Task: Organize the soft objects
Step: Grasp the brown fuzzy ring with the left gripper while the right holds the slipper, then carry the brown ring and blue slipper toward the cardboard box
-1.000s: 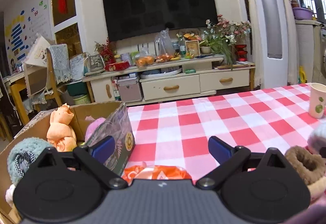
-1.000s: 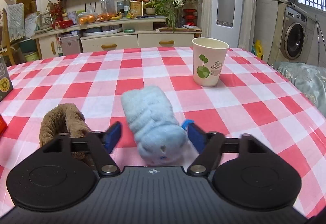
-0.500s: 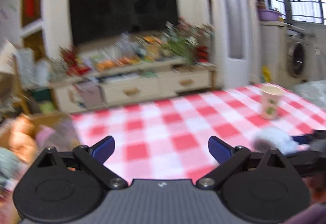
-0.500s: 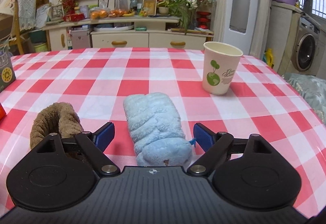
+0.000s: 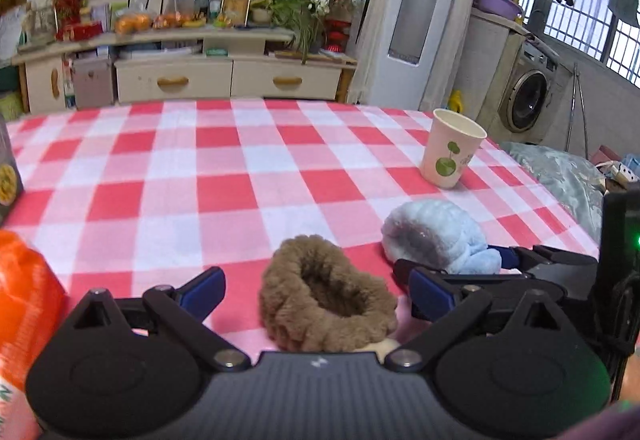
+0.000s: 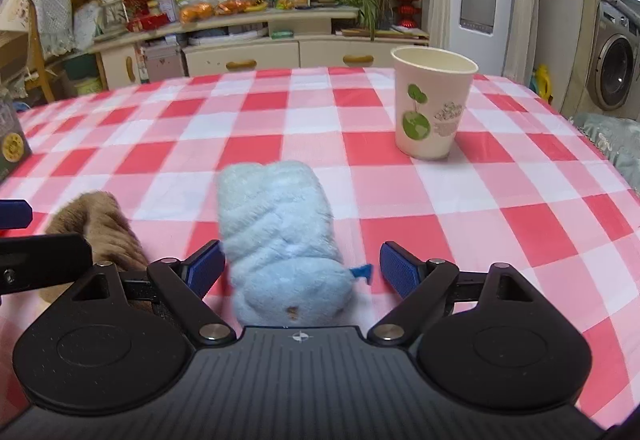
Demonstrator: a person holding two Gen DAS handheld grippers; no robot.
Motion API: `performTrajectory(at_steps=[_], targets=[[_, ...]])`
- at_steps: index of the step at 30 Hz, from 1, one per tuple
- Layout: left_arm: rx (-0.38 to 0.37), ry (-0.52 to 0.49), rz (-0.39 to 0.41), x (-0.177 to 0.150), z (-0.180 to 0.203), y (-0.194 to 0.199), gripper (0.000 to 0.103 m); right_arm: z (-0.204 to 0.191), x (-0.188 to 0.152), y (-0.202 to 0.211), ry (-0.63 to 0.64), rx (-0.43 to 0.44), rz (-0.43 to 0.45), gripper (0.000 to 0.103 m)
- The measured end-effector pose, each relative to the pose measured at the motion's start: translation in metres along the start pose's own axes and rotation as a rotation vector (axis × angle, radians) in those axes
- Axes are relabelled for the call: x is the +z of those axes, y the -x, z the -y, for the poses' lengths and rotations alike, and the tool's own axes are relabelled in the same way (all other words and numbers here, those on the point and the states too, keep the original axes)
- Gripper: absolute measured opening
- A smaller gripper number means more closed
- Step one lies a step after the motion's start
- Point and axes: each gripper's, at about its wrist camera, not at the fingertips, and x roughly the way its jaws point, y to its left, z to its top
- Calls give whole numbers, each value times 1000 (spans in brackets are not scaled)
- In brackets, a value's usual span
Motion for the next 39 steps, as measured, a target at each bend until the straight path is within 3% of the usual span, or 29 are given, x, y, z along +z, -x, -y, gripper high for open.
performTrajectory(at_steps=[11, 17, 21, 23, 26, 29, 31, 39], targets=[[17, 86, -85, 1, -10, -28, 97, 2, -2, 7, 49, -2, -2, 103], [4, 72, -99, 4, -10, -31, 84, 1, 1, 5, 49, 5, -6, 103], [-12, 63, -107, 6, -11, -31, 69, -1, 3, 3, 55, 16, -6, 103], [-22, 62, -112, 8, -12, -32, 64, -2, 3, 2, 63, 24, -4, 97], [-32, 77, -120, 10, -16, -32, 53, -5, 5, 2, 90, 45, 1, 79], [-47, 95, -130, 13, -20, -33, 44, -8, 6, 0, 110, 48, 4, 71], [-52, 99, -132, 13, -22, -32, 39, -9, 7, -1, 108, 63, 3, 59], [-41, 135, -124, 14, -35, -21, 29, -11, 10, -4, 79, 65, -6, 56]])
